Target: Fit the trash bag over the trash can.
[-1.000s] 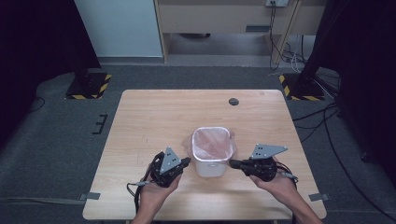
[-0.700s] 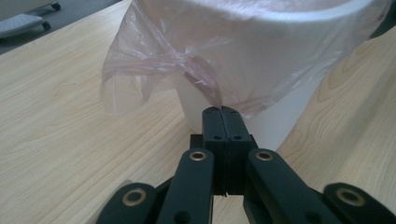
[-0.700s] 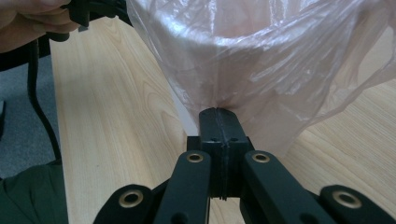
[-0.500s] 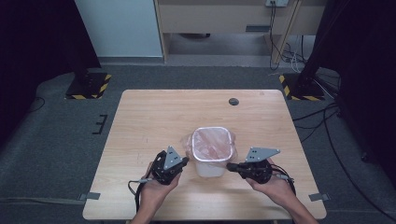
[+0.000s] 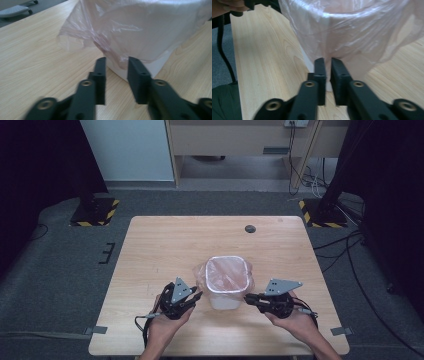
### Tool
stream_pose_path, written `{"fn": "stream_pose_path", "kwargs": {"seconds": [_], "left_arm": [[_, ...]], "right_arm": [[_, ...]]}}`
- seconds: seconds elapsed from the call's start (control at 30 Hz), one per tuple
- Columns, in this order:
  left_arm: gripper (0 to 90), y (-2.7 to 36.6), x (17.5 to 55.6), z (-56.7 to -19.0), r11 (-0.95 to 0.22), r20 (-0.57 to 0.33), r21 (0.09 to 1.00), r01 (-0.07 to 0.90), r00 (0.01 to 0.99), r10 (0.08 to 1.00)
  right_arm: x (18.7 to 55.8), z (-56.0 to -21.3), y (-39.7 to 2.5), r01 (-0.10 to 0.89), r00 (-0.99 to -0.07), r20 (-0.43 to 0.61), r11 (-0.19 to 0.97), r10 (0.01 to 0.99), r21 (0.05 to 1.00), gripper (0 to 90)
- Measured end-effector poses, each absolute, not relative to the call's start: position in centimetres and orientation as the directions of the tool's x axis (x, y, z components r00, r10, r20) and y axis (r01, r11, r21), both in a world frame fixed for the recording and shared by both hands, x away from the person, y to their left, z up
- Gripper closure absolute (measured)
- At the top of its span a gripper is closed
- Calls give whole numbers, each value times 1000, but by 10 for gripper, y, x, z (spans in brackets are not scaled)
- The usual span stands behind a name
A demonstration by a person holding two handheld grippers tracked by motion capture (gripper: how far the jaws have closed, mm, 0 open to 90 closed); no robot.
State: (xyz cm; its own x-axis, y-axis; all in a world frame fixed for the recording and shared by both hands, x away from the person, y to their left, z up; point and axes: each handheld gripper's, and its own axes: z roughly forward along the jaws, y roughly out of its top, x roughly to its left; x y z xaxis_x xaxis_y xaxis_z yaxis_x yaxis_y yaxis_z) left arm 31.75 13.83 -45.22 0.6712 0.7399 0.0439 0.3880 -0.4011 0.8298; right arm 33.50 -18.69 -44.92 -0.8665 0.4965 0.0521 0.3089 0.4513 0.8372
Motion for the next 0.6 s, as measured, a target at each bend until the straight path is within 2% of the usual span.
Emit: {"fn": "stream_pose_path", "kwargs": {"seconds": [0.1,0.13,0.23,0.3,0.47,0.53,0.6], "left_arm": [[574,140,315,-450,-383,31,839,387,669,743],[517,140,315,-450,-380,28,839,388,669,743],[389,141,317,-449,-367,14,845,389,669,743],[336,141,319,-450,-366,4,845,390,679,734],[288,135,324,-451,-374,-2,847,378,705,709],[286,132,325,-451,-383,4,848,366,718,697],[312,131,326,-451,-383,4,851,360,724,690]], "right_arm": [[334,-446,-192,312,-863,61,435,501,845,704],[333,-445,-195,309,-858,57,426,510,850,660],[333,-440,-203,308,-847,53,407,529,860,608],[333,-438,-207,302,-842,52,389,538,870,563],[342,-437,-205,293,-840,48,377,541,879,374],[344,-438,-199,285,-842,40,381,538,879,334],[345,-439,-193,279,-845,28,394,534,876,359]]}}
